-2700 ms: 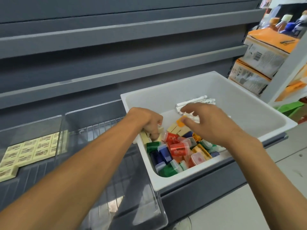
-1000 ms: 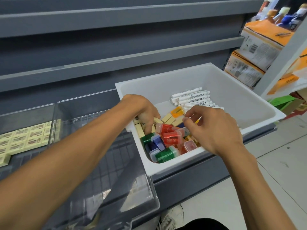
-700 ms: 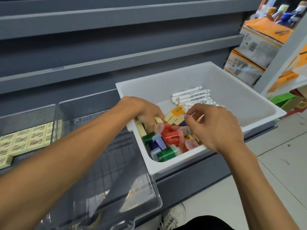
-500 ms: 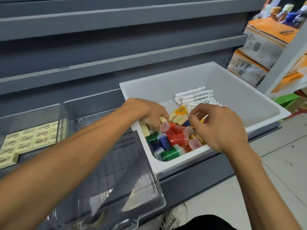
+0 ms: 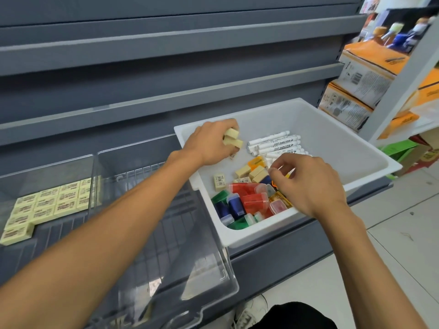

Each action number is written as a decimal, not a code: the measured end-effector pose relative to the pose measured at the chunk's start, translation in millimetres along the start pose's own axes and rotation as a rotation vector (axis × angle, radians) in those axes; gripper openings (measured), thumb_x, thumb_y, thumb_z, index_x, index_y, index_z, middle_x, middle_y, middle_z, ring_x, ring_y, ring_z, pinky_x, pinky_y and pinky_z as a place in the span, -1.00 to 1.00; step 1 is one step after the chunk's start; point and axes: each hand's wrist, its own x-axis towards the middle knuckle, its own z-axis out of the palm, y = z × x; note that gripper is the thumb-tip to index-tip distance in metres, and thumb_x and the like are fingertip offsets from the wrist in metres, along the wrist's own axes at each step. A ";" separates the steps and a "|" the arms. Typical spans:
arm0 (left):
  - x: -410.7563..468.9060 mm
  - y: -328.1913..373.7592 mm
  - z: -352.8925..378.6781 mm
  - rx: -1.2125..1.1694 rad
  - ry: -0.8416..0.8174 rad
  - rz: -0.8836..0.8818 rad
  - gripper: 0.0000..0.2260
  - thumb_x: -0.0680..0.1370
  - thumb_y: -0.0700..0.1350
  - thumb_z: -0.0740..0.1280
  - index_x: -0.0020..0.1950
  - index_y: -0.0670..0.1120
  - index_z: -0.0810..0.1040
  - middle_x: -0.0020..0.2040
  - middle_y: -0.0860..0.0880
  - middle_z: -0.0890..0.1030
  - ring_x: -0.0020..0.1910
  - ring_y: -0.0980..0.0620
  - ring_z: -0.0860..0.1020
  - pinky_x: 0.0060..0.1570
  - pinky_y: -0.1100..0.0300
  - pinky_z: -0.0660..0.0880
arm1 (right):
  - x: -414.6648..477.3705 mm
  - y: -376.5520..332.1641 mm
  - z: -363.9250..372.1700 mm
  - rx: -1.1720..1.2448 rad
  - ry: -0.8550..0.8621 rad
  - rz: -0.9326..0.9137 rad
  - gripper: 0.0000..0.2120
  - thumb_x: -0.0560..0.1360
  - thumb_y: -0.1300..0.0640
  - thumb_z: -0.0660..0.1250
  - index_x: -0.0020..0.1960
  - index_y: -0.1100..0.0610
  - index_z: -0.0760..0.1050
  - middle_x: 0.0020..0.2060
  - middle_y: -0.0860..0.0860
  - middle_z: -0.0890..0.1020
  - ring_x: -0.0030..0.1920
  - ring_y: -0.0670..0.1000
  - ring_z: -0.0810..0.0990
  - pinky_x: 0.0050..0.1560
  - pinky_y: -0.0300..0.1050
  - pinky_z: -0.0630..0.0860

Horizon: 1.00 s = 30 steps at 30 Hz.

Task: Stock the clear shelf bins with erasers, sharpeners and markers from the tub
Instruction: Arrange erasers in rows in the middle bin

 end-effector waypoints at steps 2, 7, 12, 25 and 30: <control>-5.0 2.7 -8.6 -0.260 0.092 -0.023 -0.79 0.47 -0.07 0.48 -0.04 0.07 0.46 -0.16 0.09 0.55 -0.16 0.02 0.51 -0.18 0.15 0.39 | -0.3 -0.2 -0.6 -0.005 -0.002 -0.006 -0.88 0.50 -0.15 0.24 -0.09 -0.16 0.52 -0.27 -0.29 0.51 -0.15 -0.06 0.55 -0.17 -0.14 0.35; -41.3 28.8 -36.6 -0.928 0.134 -0.124 -0.83 0.52 -0.18 0.46 -0.04 -0.03 0.47 -0.26 0.07 0.54 -0.41 0.09 0.50 -0.48 0.24 0.39 | 1.1 -1.4 -3.6 0.023 -0.021 -0.002 -0.87 0.51 -0.13 0.25 -0.07 -0.14 0.55 -0.23 -0.25 0.54 -0.13 -0.03 0.56 -0.17 -0.14 0.40; -101.2 21.2 -52.1 -1.254 0.143 -0.264 -0.87 0.54 -0.18 0.42 0.02 -0.05 0.49 -0.17 -0.01 0.54 -0.35 0.02 0.49 -0.47 0.26 0.38 | -3.3 -10.7 -11.2 -0.024 -0.094 -0.006 -0.94 0.54 -0.07 0.29 -0.07 -0.16 0.53 -0.14 -0.16 0.63 -0.11 -0.01 0.57 -0.10 -0.10 0.50; -196.3 -10.7 -98.6 -1.347 0.395 -0.397 -0.89 0.56 -0.20 0.39 0.00 -0.06 0.48 -0.27 0.05 0.57 -0.44 0.11 0.51 -0.45 0.26 0.42 | -33.0 -146.7 1.6 0.081 -0.121 -0.294 -0.85 0.55 -0.02 0.25 0.05 -0.09 0.57 -0.14 -0.18 0.61 -0.08 -0.01 0.60 -0.05 -0.10 0.52; -235.0 -37.4 -114.7 -1.297 0.531 -0.410 -0.88 0.54 -0.17 0.41 0.00 -0.04 0.49 -0.24 0.06 0.60 -0.35 0.09 0.54 -0.49 0.28 0.38 | -47.9 -204.2 25.6 0.234 -0.099 -0.396 -0.90 0.54 0.01 0.27 -0.01 -0.08 0.56 -0.20 -0.20 0.60 -0.09 -0.03 0.59 -0.04 -0.11 0.49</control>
